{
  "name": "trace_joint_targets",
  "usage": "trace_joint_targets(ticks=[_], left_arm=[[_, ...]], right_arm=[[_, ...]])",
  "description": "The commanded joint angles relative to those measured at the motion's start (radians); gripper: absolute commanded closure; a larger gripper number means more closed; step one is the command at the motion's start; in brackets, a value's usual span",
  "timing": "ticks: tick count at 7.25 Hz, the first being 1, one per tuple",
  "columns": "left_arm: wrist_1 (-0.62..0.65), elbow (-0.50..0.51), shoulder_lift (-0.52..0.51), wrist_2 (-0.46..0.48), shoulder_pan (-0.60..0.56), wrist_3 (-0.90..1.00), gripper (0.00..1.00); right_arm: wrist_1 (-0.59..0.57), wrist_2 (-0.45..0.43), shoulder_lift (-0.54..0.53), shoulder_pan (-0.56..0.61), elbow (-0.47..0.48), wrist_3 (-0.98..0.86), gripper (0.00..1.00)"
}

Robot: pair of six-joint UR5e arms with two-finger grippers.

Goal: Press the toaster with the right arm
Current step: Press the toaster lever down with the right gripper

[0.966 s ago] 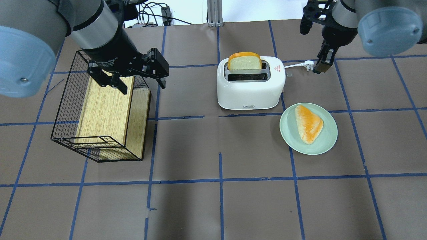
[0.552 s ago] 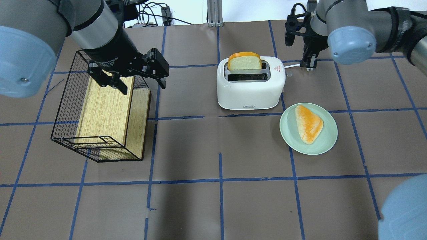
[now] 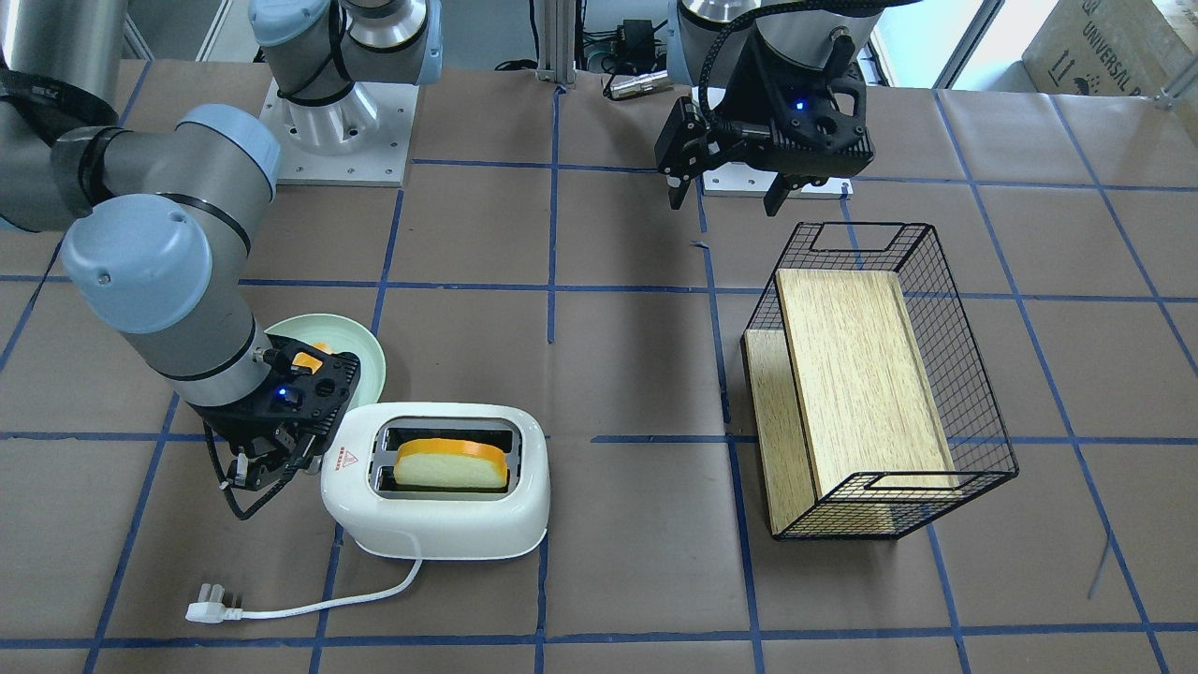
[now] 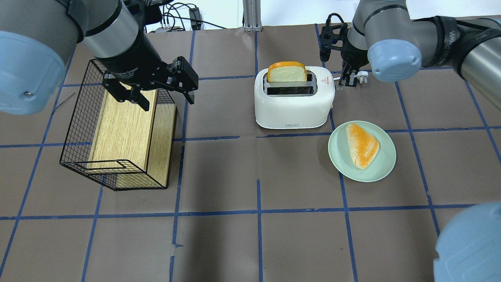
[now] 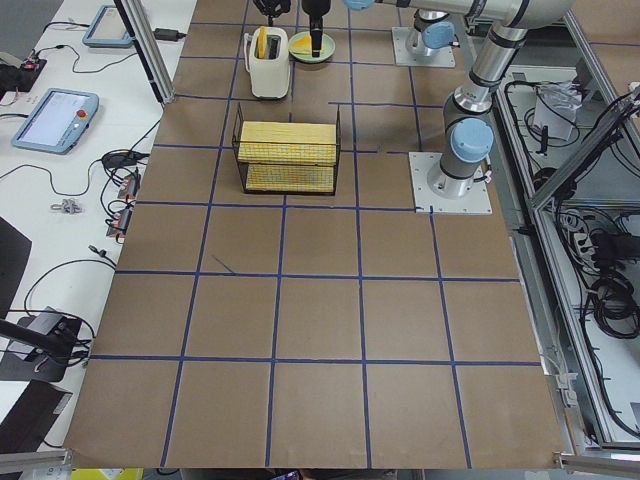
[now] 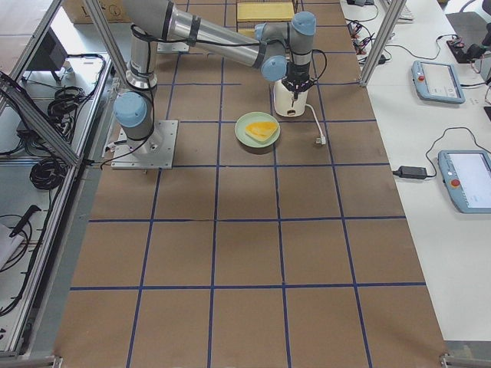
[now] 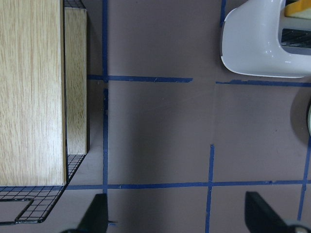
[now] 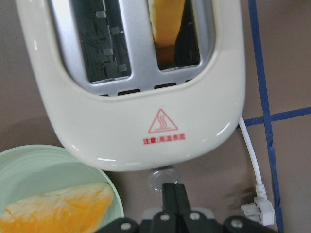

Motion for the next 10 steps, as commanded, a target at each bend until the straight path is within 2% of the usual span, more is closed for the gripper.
trace_joint_targets(ticks=[1, 8, 10], left_arm=[[0.0, 0.0, -0.001, 0.0, 0.0, 0.0, 0.0], [0.0, 0.0, -0.001, 0.0, 0.0, 0.0, 0.0], [0.0, 0.0, -0.001, 0.0, 0.0, 0.0, 0.0]], right_arm=[[0.003, 0.004, 0.008, 0.001, 0.005, -0.001, 0.92], [0.002, 0.002, 0.063, -0.008, 0.005, -0.015, 0.92], [-0.01, 0.004, 0.068, -0.008, 0.031, -0.015, 0.92]])
